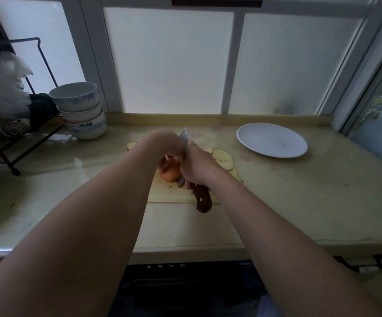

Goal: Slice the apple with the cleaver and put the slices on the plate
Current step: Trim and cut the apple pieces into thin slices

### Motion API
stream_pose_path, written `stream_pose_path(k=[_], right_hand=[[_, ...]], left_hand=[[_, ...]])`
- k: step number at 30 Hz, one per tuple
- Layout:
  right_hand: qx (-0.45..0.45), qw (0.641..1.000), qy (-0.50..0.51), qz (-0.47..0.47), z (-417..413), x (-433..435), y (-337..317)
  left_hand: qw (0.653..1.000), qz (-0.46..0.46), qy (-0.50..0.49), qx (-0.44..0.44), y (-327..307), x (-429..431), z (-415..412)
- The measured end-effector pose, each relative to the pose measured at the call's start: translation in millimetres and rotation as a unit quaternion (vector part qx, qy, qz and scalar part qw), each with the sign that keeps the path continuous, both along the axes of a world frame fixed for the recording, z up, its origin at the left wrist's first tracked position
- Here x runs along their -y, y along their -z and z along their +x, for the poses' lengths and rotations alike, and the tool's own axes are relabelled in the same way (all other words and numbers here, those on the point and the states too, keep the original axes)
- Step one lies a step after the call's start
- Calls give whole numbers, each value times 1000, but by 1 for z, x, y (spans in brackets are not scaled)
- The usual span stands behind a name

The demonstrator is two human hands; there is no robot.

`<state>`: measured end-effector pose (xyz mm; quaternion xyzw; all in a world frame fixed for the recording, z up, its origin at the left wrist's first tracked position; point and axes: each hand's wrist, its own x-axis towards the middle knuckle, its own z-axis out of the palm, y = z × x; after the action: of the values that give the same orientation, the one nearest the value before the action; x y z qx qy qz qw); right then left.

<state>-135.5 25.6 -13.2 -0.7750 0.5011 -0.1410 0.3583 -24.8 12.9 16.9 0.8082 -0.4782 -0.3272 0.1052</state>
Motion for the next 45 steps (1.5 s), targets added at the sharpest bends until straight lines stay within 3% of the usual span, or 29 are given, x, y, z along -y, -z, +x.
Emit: stream_pose_path(k=[7, 12, 20, 45], right_hand=[[10, 1000, -2, 28, -13, -15, -1], [99, 992, 35, 73, -28, -7, 3], [166, 981, 84, 57, -42, 4, -11], [154, 984, 66, 60, -43, -6, -11]], left_hand=[[1000, 5, 0, 0, -2, -4, 0], [999, 16, -19, -22, -2, -4, 2], [999, 23, -14, -22, -4, -2, 2], [999, 36, -6, -13, -1, 2, 4]])
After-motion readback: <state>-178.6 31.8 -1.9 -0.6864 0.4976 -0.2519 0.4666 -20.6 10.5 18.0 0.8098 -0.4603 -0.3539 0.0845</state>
